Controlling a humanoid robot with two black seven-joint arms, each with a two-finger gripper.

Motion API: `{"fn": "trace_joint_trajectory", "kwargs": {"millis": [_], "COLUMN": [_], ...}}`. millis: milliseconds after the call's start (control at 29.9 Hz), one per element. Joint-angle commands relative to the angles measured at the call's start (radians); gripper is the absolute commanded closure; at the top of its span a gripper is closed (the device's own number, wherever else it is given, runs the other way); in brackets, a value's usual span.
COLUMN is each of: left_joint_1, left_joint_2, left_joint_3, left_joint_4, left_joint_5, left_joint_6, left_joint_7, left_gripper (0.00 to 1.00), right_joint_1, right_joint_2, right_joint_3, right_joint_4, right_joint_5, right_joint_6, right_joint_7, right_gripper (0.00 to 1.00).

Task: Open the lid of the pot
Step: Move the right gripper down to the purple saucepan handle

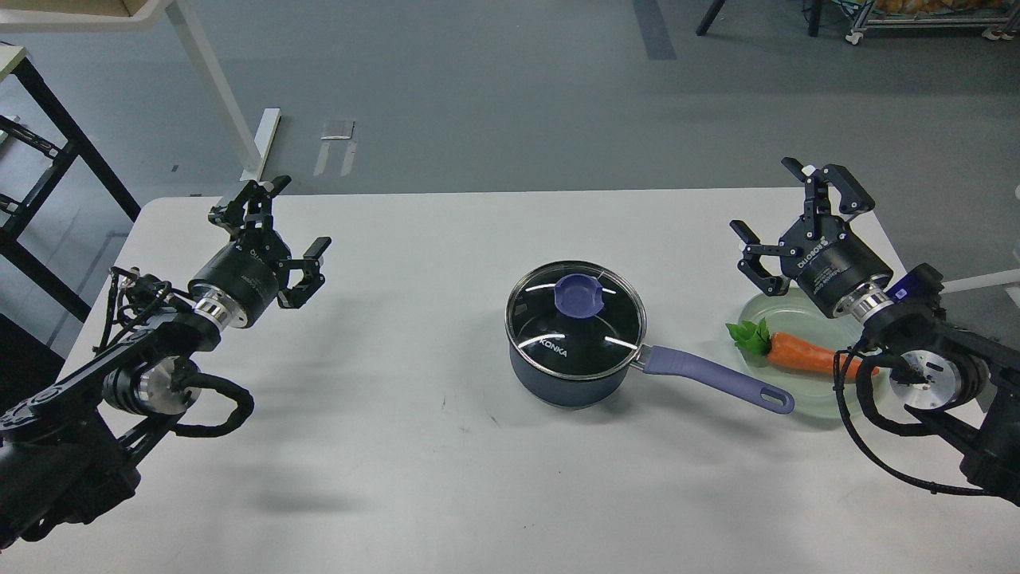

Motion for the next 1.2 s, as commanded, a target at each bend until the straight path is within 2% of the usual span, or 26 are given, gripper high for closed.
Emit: {"fn": "trace_joint_trajectory", "kwargs": {"millis": [0,201,334,468,669,836,970,1170], "left_joint_1": [0.003,0.003,-0.003,-0.009,-0.009,-0.011,-0.011,-0.009], "left_joint_2": [0.001,0.006,0.035,0.043,0.041,0.046,0.046,0.056], "left_joint_3": [0.001,0.010,0.022,0.024,0.024,0.024,0.024,0.024], "left_joint_4": [0.000,0.000,0.003,0.002,-0.021,-0.057,-0.060,-0.083], "left_joint_5": [0.000,-0.001,-0.001,-0.001,0.000,0.006,0.006,0.006], "left_joint_6": [0.000,-0.006,-0.013,-0.014,-0.013,-0.011,-0.011,-0.010], "left_joint_7": [0.000,0.009,-0.003,-0.005,-0.008,-0.029,-0.029,-0.029], "left_gripper": [0.01,0.01,0.01,0.01,0.01,0.01,0.01,0.01], "right_joint_1": [0.000,0.001,0.018,0.076,0.204,0.277,0.326,0.399], "right_joint_2": [-0.001,-0.040,-0.135,-0.268,-0.425,-0.480,-0.491,-0.523], "right_joint_3": [0.000,0.002,0.002,0.003,0.002,-0.012,-0.116,-0.299], "right_joint_4": [0.000,0.023,0.119,0.239,0.405,0.505,0.578,0.640], "right_joint_5": [0.001,0.000,-0.048,-0.233,-0.605,-1.052,-1.449,-1.775], "right_joint_6": [-0.002,0.000,0.000,-0.002,-0.015,-0.049,-0.098,-0.160], "right_joint_7": [0.000,0.000,0.000,0.000,0.000,0.000,0.000,0.000], "right_gripper": [0.01,0.01,0.01,0.01,0.01,0.01,0.01,0.01]}}
